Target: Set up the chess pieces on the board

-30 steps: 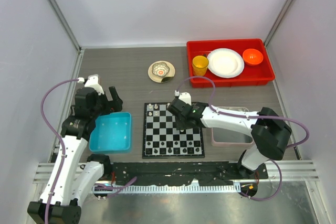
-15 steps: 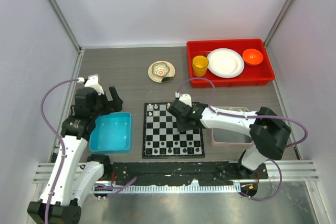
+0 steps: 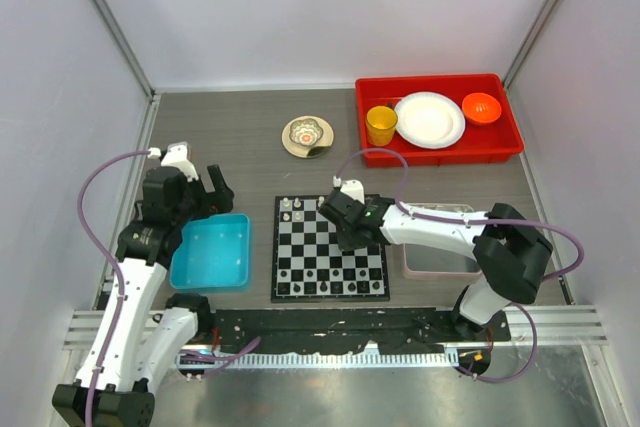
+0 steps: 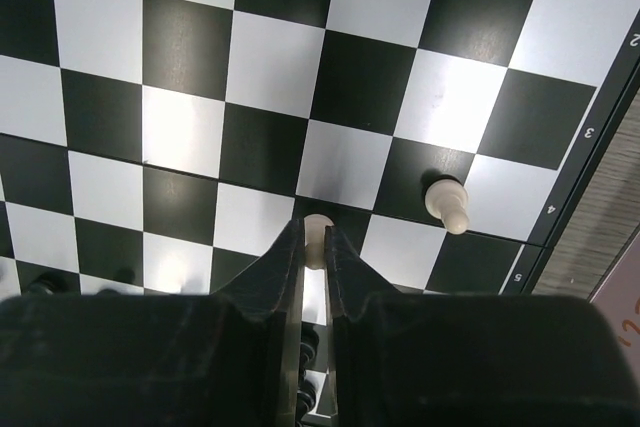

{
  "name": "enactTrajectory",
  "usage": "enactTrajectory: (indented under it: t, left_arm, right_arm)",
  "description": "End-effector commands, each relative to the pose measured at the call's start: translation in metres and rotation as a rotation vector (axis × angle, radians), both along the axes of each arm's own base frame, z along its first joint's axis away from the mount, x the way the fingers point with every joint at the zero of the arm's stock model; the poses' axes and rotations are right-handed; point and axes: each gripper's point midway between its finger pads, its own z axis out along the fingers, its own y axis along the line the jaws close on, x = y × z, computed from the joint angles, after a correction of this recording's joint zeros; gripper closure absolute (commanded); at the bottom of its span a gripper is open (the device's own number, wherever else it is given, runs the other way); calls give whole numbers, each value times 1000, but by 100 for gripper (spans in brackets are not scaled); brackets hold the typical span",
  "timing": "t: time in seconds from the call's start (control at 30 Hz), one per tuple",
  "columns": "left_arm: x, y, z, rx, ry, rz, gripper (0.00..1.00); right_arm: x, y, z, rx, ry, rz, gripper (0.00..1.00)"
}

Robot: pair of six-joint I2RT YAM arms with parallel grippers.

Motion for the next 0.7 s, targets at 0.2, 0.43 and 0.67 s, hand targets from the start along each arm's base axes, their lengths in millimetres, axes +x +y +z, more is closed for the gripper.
enactTrajectory:
  t: [0.2,0.43,0.67]
  left_arm:
    - [3,-4,7,-12,-36,-18,0]
    - [3,-4,5,-11,-31,-19,0]
    - [3,-3,6,-9,-35,-14,0]
  right_arm:
    - [35,45,31,47,-88,29,98]
    - [67,84,38,42,-133,60,99]
    - [81,105,34,32,-143,82,99]
